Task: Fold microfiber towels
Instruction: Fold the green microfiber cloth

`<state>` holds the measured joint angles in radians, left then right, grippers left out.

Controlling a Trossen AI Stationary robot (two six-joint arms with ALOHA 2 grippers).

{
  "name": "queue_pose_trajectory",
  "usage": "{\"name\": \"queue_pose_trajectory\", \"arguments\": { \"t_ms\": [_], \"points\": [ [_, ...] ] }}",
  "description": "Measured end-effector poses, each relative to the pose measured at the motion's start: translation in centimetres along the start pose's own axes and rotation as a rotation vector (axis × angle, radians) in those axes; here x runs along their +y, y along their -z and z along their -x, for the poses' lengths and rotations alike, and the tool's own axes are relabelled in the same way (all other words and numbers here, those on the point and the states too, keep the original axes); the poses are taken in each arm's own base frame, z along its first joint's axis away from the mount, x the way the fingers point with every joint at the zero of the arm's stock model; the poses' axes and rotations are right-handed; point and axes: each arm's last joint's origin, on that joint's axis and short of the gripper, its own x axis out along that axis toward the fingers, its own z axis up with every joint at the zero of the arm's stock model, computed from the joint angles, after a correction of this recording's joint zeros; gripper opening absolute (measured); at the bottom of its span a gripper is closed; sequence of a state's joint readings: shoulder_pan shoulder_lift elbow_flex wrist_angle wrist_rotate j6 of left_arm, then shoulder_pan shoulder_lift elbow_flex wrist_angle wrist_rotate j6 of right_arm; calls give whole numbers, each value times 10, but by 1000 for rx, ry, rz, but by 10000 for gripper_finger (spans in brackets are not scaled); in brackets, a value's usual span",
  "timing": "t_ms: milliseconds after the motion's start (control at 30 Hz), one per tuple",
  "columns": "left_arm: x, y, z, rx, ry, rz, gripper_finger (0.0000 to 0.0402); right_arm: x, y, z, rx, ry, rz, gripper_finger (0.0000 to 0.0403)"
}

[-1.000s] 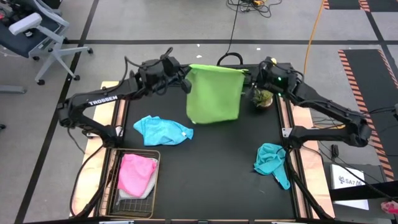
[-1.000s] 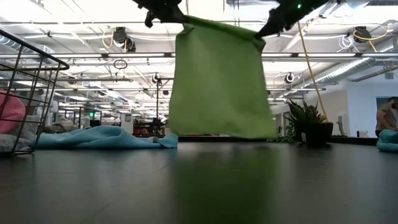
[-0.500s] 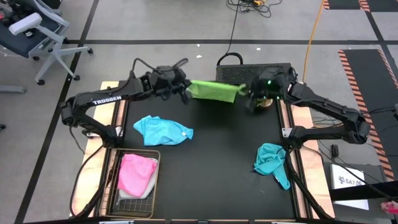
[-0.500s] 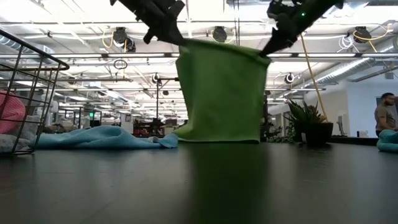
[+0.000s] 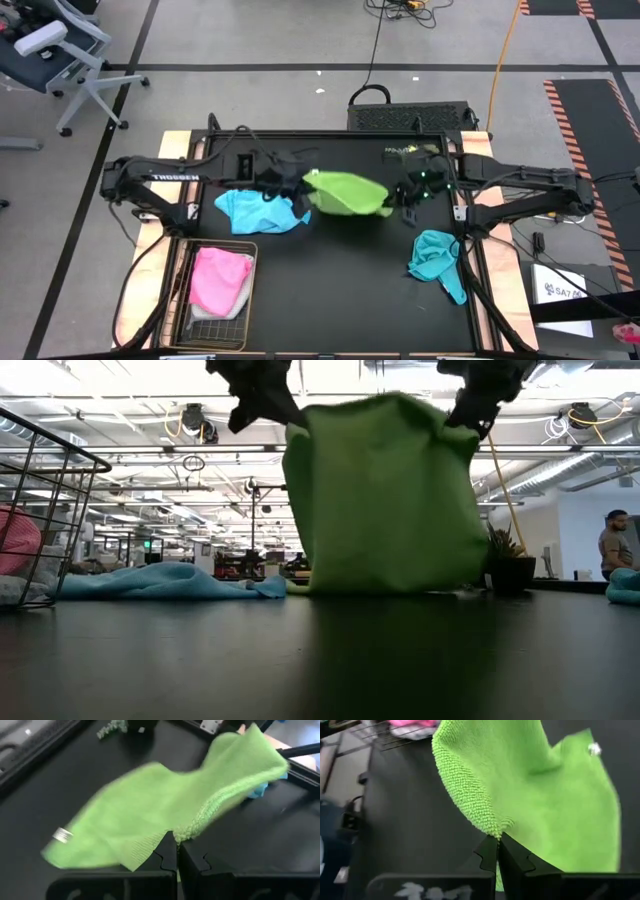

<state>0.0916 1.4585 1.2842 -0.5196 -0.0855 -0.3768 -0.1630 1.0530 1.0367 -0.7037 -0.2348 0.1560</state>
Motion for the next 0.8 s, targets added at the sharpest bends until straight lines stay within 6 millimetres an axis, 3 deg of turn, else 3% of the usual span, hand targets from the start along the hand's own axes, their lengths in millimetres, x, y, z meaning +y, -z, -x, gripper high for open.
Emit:
{"name": "queue_pose_trajectory", "arguments": {
  "t_ms": [167,367,533,700,800],
  "points": [
    [7,-17,14,-192,-128,-45,0,-5,-9,7,-117,123,123,0],
    [33,-58,45,-456,-229,-93,0,-37,-17,33,-213,527,286,0],
    [55,-88,64,-548,-329,-151,0,-61,-30,59,-365,712,374,0],
    [68,-94,67,-545,-381,-181,0,-74,-38,77,-442,837,440,0],
    [72,-93,66,-517,-393,-183,0,-75,-38,82,-444,800,427,0]
  ]
}}
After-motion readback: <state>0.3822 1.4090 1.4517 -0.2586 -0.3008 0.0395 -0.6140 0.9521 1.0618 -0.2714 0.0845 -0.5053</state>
